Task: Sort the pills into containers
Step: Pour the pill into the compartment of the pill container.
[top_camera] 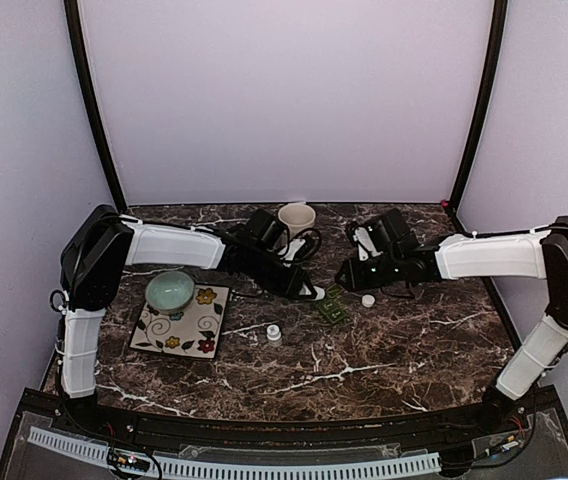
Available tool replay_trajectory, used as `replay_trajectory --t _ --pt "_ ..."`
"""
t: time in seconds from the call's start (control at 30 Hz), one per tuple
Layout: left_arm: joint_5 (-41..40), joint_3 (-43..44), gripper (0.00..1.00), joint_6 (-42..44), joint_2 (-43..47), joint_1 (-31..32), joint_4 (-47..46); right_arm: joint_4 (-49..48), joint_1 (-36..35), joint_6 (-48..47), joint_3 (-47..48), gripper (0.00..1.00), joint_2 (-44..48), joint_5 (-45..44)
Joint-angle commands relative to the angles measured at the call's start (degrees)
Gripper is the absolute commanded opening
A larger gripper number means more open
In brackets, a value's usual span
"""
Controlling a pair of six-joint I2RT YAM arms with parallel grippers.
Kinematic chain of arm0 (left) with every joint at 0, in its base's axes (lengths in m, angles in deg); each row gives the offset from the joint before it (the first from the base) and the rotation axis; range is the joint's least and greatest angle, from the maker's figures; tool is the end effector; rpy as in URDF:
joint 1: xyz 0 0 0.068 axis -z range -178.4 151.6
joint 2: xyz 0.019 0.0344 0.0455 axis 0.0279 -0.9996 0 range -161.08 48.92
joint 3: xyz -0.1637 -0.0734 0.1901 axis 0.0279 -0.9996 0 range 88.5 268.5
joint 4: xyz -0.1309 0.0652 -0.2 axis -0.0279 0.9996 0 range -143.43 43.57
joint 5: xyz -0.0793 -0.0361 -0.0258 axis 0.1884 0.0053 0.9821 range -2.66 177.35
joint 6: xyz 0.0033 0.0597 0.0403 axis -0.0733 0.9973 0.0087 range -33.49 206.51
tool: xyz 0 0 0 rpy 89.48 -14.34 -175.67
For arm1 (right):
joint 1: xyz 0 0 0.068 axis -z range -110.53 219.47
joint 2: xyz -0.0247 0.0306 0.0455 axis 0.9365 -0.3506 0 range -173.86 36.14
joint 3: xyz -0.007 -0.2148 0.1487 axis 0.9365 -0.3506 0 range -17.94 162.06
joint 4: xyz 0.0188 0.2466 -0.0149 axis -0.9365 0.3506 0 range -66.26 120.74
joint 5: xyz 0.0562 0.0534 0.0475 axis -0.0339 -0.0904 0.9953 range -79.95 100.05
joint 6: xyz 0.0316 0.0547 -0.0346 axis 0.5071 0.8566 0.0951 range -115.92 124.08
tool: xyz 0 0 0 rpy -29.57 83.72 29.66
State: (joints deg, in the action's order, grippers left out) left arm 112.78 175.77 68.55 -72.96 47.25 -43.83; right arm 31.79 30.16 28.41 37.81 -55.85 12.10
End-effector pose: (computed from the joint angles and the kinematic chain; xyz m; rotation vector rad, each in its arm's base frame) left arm 0.3091 -0.3528 0.1569 0.8266 2.3622 -1.0319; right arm 0.2660 0.2207 0.1846 -0.3336 2.3970 0.5747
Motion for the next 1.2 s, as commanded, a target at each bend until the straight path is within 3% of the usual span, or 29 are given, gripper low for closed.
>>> replay_trajectory --t 0.0,0.6,1.17 --pt "-0.3 1.68 0.0 1.0 2.8 0.49 0.85 -2.69 -1.8 0.2 3.25 0.34 -3.24 1.71" --pt "0.06 1.77 0.0 0.9 2.71 0.54 0.47 -1.43 -4.57 0.28 7.2 0.34 -10.04 2.29" --pt "-0.21 1.62 0.0 0.9 2.71 0.49 0.61 -1.72 -4.62 -0.26 6.33 0.34 -4.01 -3.19"
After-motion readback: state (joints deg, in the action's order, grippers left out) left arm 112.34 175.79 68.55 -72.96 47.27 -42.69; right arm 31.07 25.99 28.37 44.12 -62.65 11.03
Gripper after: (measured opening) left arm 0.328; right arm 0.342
